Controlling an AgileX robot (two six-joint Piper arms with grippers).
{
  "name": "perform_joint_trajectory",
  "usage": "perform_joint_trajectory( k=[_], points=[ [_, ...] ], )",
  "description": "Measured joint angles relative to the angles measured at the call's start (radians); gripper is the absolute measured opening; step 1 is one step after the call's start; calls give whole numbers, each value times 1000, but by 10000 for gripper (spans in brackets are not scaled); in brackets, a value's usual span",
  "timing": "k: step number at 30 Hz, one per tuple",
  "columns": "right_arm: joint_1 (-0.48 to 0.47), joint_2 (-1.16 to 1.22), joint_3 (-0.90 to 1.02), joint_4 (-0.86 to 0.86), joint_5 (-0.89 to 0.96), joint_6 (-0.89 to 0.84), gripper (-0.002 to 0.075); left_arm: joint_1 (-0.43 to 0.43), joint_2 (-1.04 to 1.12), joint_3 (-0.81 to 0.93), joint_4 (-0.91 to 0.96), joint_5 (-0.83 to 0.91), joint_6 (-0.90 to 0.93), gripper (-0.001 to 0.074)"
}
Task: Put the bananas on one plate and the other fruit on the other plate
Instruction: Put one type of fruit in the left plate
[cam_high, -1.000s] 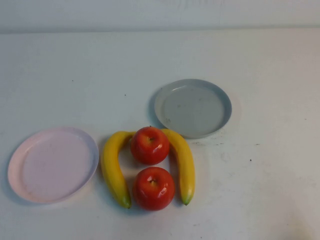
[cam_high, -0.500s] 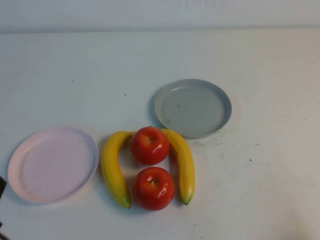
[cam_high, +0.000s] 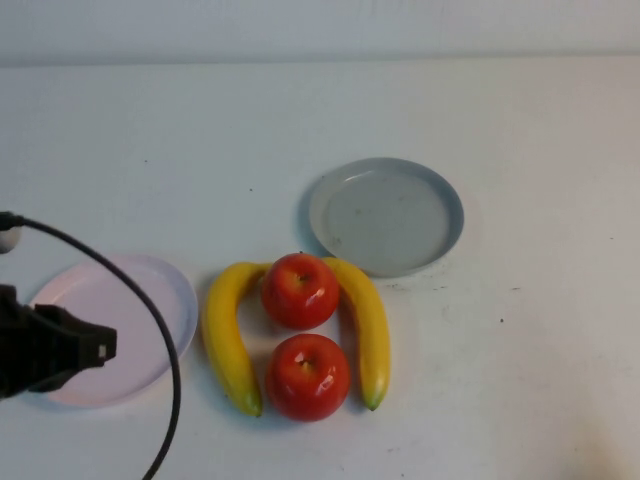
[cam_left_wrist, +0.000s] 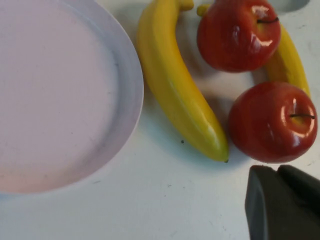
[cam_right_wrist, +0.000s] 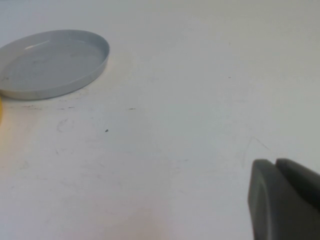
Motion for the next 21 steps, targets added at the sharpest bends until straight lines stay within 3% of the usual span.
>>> perform_joint_trajectory(
  k=[6,12,21],
  points=[
    [0,0,0,0,0,0,-17,-109,195,-140,109,3,-26,-1],
    [0,0,0,0,0,0,-17,-342,370,-300,331,2,-183,-1],
    [0,0,0,0,0,0,-17,-625,582,-467,501,86,-293,-1]
  ],
)
